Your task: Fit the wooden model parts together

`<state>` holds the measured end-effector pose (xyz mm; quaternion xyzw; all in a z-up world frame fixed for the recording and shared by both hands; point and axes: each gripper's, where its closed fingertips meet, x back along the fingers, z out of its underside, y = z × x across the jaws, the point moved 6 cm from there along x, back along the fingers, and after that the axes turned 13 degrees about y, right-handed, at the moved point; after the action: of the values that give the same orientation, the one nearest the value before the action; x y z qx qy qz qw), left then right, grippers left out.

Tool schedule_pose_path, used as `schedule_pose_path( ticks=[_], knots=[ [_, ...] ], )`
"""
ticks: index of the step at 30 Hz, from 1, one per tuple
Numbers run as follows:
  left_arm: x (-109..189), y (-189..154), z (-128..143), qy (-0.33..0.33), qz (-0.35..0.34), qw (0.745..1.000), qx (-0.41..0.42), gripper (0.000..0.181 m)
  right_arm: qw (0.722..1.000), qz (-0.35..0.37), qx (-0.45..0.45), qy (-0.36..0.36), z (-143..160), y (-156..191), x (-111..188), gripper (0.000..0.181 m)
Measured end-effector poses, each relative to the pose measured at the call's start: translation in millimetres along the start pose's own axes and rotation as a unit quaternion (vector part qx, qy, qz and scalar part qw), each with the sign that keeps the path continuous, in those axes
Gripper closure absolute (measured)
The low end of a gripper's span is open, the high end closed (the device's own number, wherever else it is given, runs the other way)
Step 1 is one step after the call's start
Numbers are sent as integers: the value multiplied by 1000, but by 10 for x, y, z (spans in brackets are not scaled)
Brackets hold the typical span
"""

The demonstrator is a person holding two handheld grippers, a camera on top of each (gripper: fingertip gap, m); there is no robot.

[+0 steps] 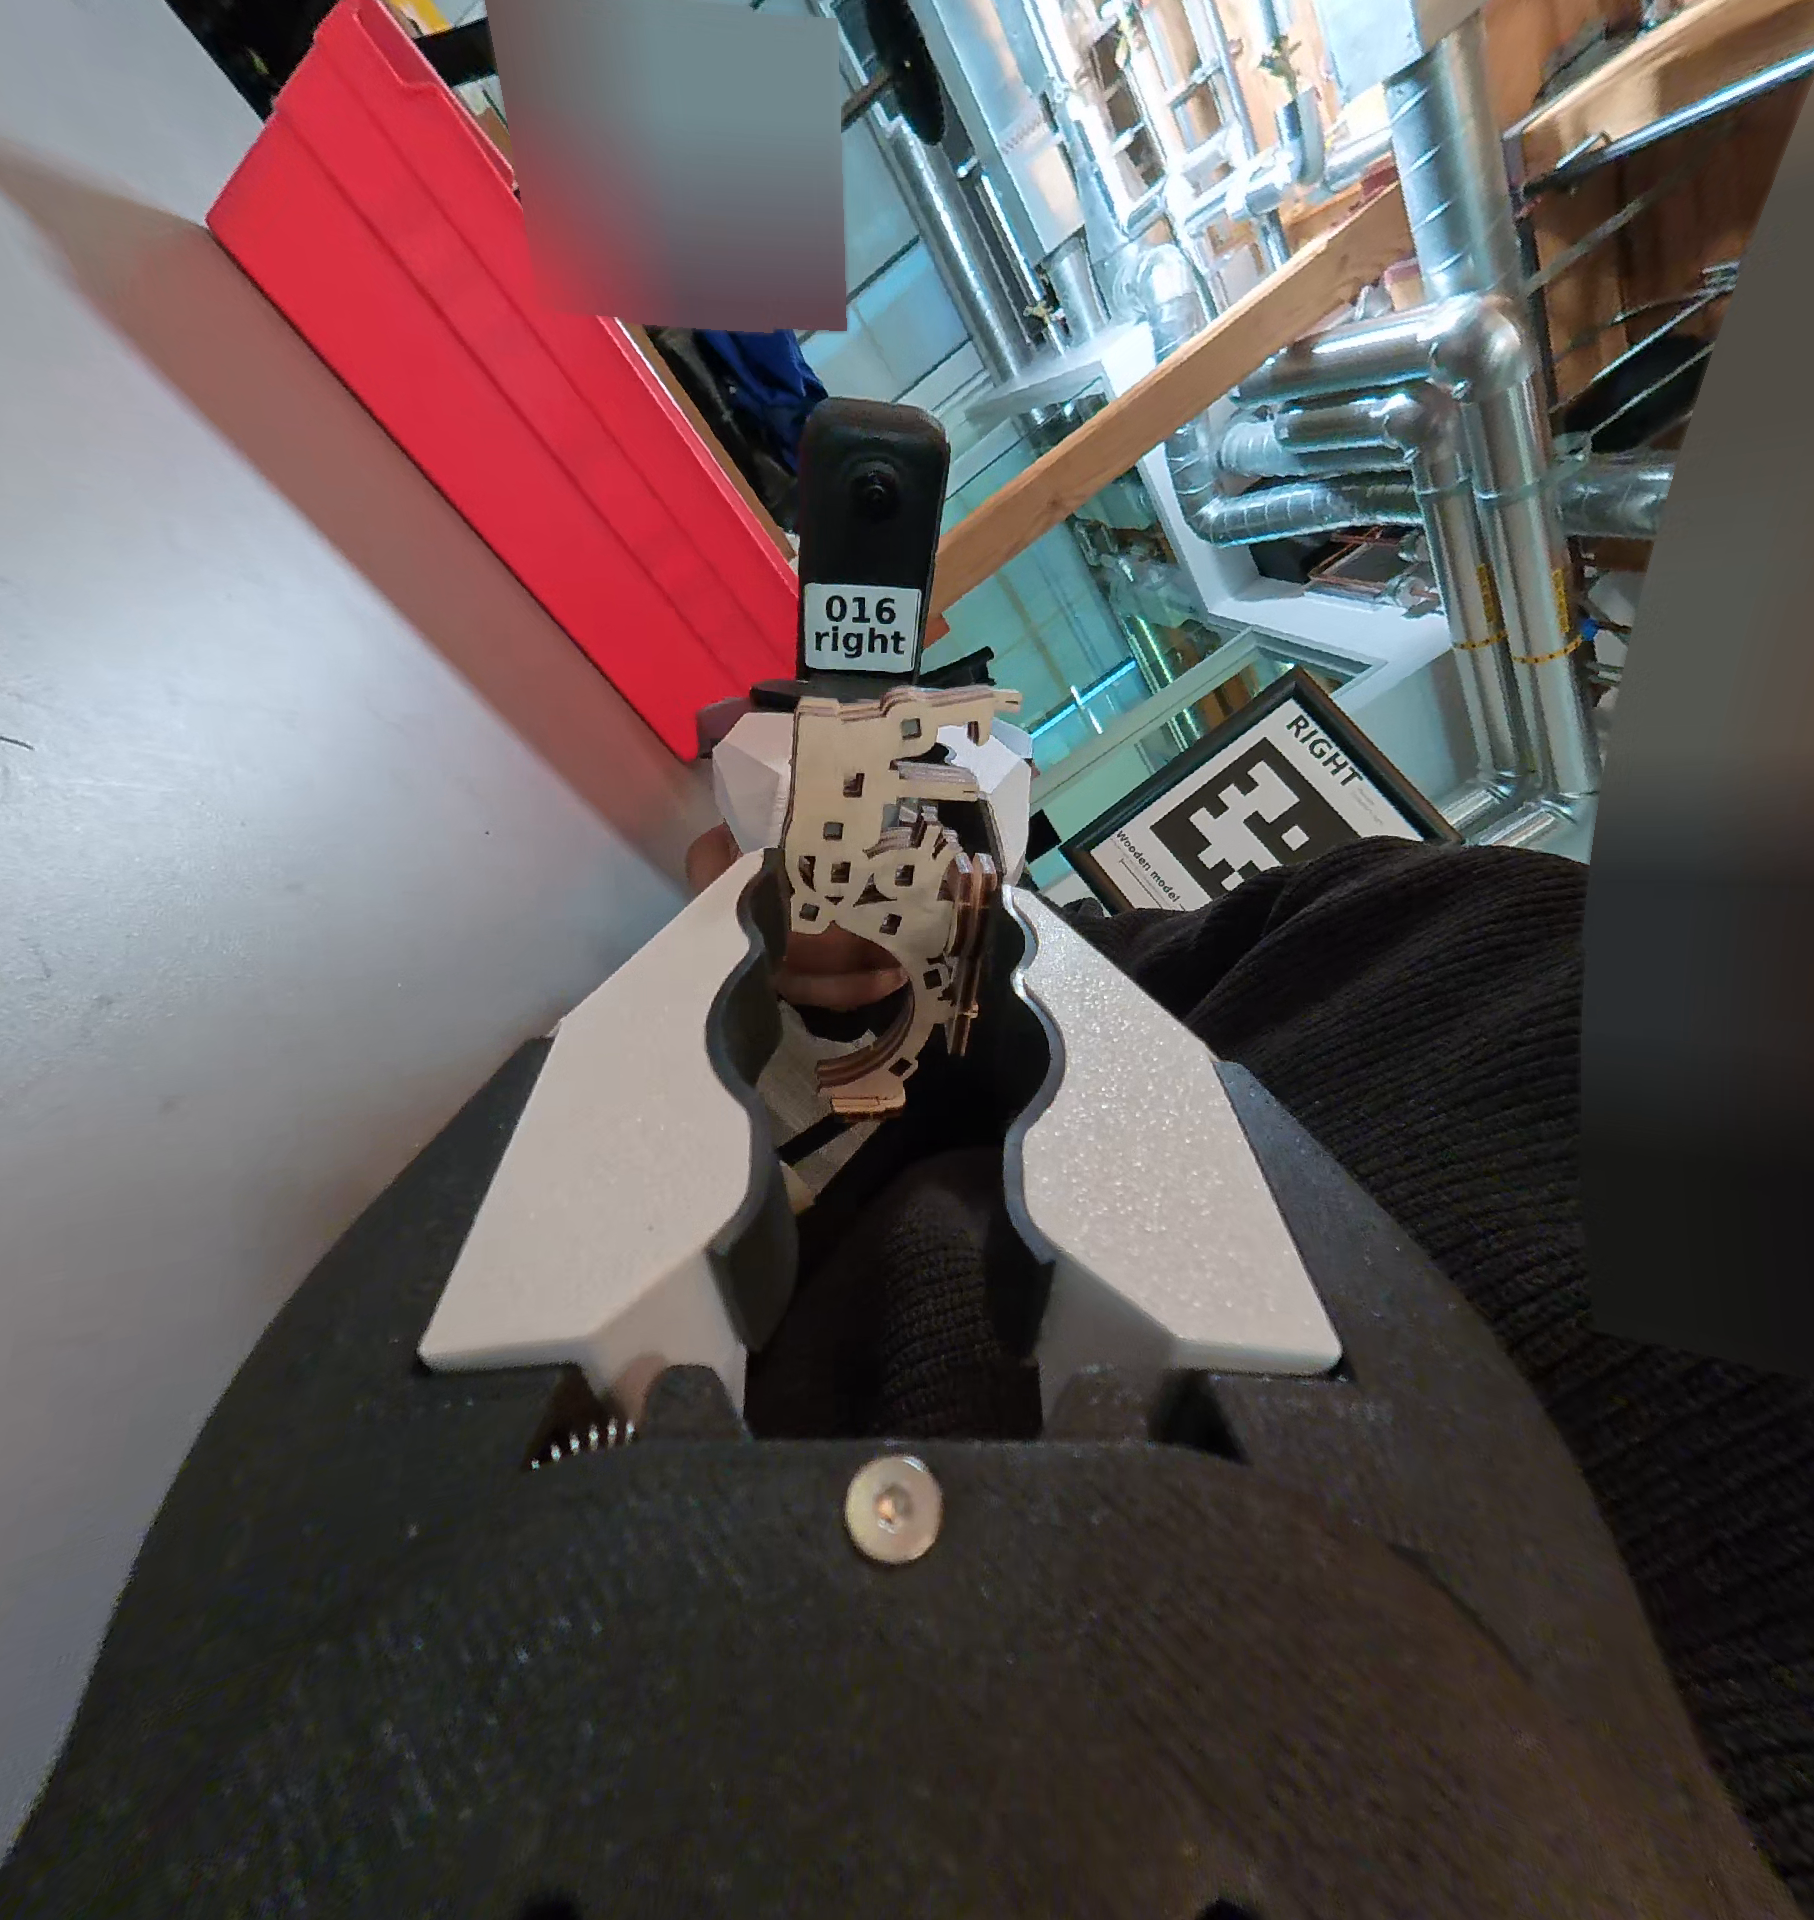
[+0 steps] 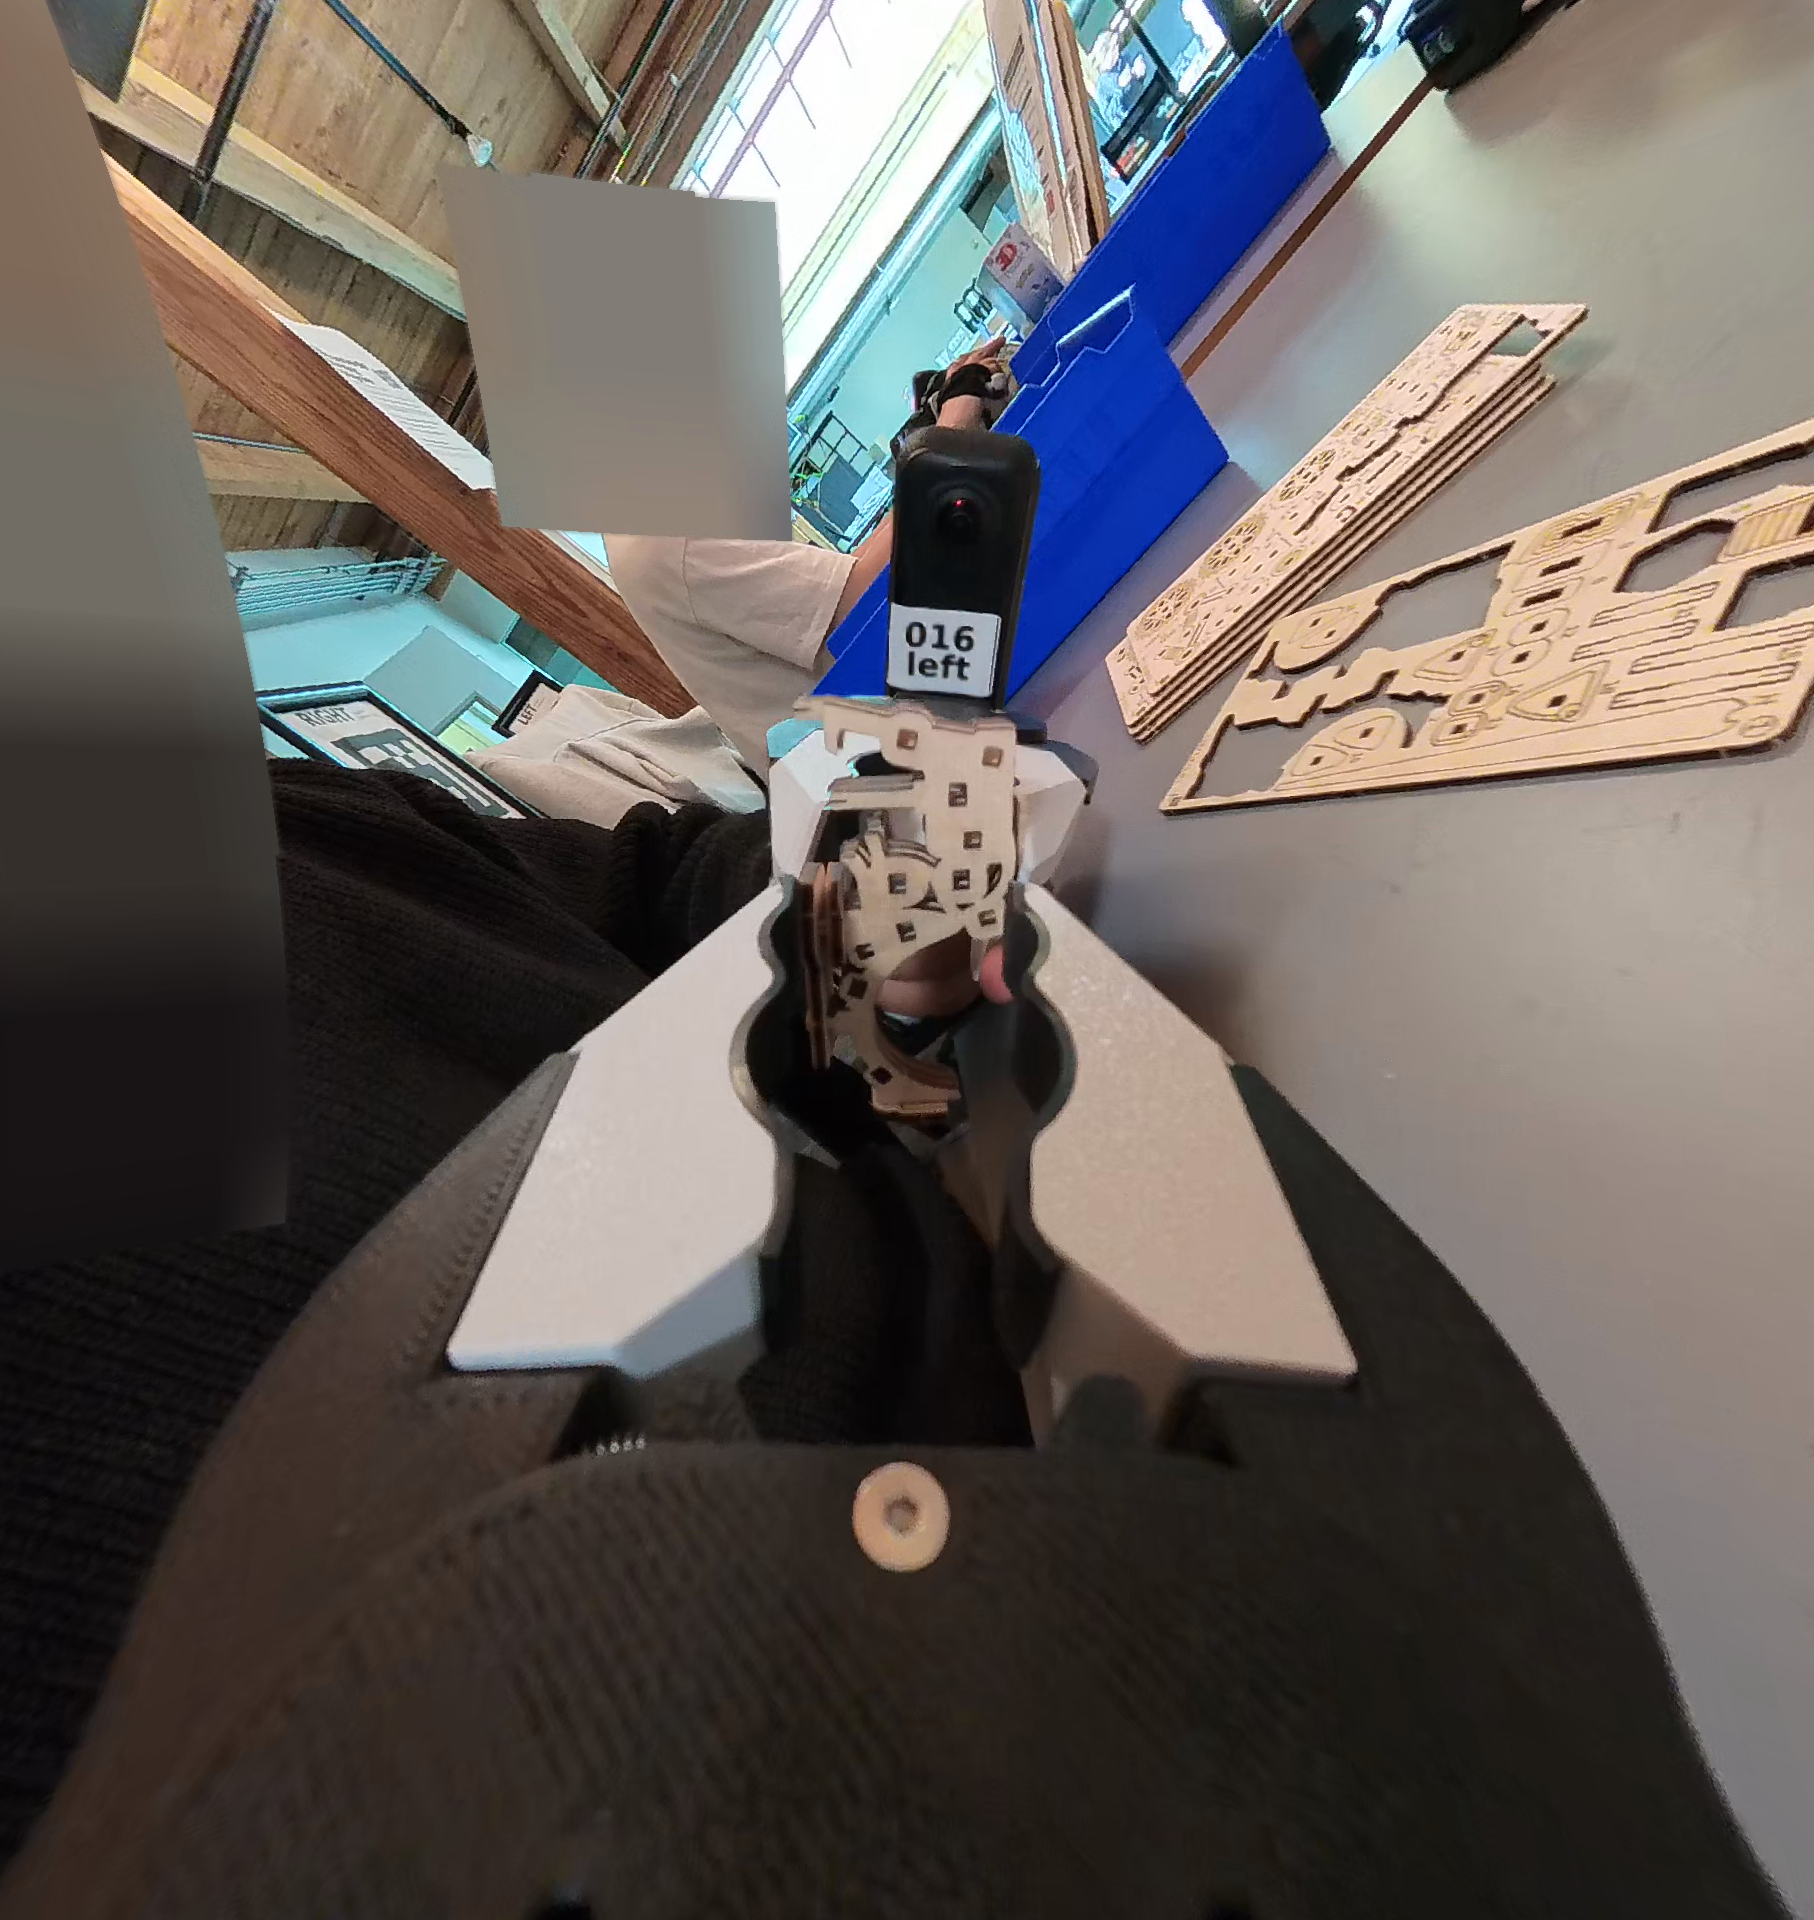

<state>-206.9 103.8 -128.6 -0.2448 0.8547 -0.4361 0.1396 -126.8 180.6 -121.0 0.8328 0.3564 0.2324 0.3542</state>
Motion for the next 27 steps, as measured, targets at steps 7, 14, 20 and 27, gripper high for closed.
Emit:
schedule_pose_path(
  ticks=[7,14,20,27],
  knots=[
    [-8,16,25,10,3,1000,6,144,1000,5,6,19,19,0,2,143],
    [-13,20,37,13,9,1000,9,143,999,12,15,33,22,12,5,144],
    [-17,17,40,13,16,1000,12,144,999,19,25,39,20,30,7,144],
    [14,10,-20,2,14,1000,4,144,999,16,29,-5,-10,26,-9,143]
  ],
)
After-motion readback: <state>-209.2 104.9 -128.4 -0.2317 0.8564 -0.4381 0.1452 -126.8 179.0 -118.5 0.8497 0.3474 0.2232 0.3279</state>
